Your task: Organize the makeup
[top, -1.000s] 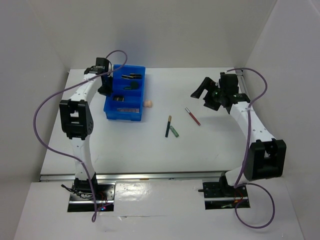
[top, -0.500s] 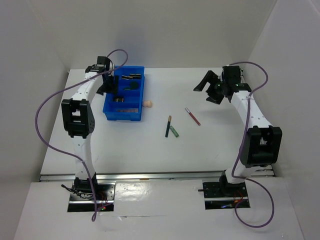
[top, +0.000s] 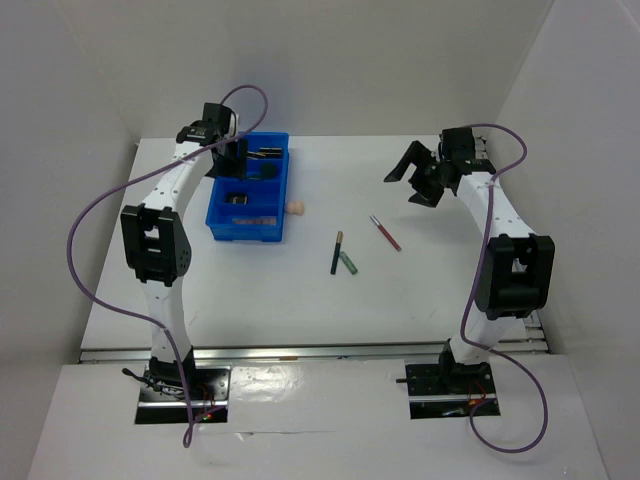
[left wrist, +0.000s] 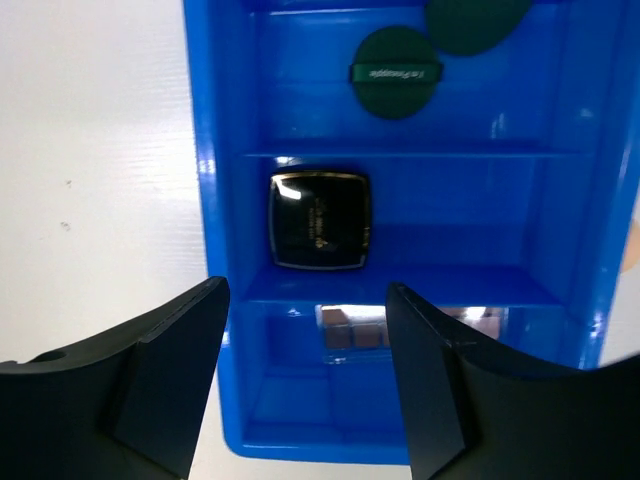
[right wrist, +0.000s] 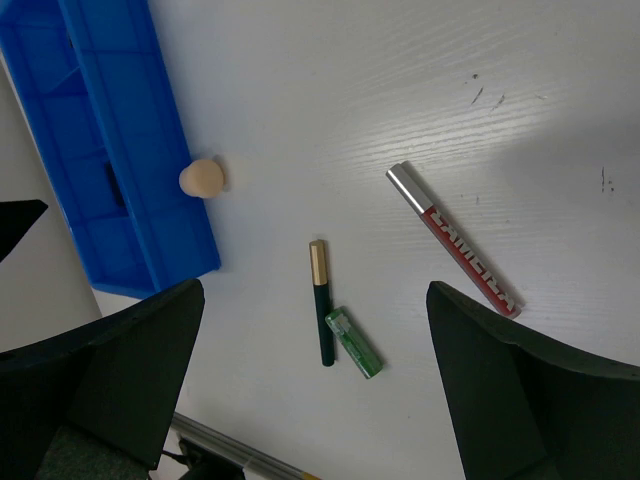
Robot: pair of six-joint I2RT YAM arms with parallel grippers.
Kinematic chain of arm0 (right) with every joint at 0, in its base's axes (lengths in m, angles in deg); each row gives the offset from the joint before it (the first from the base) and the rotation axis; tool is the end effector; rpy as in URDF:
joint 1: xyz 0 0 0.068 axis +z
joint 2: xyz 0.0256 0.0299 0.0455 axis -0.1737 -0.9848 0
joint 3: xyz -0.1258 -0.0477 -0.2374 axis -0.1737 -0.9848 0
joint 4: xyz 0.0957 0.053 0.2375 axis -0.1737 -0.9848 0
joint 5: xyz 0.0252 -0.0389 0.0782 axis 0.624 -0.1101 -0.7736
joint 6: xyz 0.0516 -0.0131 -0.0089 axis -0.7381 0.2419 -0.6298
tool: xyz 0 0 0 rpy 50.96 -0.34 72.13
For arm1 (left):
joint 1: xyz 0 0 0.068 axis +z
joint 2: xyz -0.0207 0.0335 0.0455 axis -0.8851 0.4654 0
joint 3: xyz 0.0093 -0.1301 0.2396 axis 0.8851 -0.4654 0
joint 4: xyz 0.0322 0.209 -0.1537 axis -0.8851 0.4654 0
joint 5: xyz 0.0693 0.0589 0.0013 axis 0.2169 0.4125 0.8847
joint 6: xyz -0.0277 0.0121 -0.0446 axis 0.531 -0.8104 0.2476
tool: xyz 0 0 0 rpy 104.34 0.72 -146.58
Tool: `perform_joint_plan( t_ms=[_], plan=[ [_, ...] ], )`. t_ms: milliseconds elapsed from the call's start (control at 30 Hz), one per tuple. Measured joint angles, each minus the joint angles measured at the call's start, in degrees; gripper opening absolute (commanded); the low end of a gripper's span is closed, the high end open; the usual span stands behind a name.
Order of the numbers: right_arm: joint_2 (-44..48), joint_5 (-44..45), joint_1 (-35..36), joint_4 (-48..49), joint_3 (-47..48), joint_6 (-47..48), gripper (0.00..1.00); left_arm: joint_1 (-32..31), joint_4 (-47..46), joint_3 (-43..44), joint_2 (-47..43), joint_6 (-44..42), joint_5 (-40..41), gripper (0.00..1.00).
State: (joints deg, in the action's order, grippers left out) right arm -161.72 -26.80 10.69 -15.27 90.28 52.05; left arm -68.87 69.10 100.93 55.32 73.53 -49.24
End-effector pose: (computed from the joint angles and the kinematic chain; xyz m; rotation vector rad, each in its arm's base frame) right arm 0.3800 0.0170 0.2911 0.5191 2.3917 0.6998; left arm 0.4695 -0.0490 0.2912 -0.1020 2.4507 0.0721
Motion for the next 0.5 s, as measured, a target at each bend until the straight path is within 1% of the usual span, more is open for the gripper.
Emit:
perform_joint_plan(
  t_ms=[200, 500],
  plan=[
    [-0.3, -0.3, 0.0, -0.1, 0.2, -0.2, 1.00, -0.9, -0.1, 1.5, 1.7, 1.2, -1.0, 0.80],
    [-0.3, -0.3, 0.0, -0.2, 0.2, -0.2, 1.00, -0.9, -0.1, 2.2, 9.4, 2.8, -1.7, 0.84]
  ],
)
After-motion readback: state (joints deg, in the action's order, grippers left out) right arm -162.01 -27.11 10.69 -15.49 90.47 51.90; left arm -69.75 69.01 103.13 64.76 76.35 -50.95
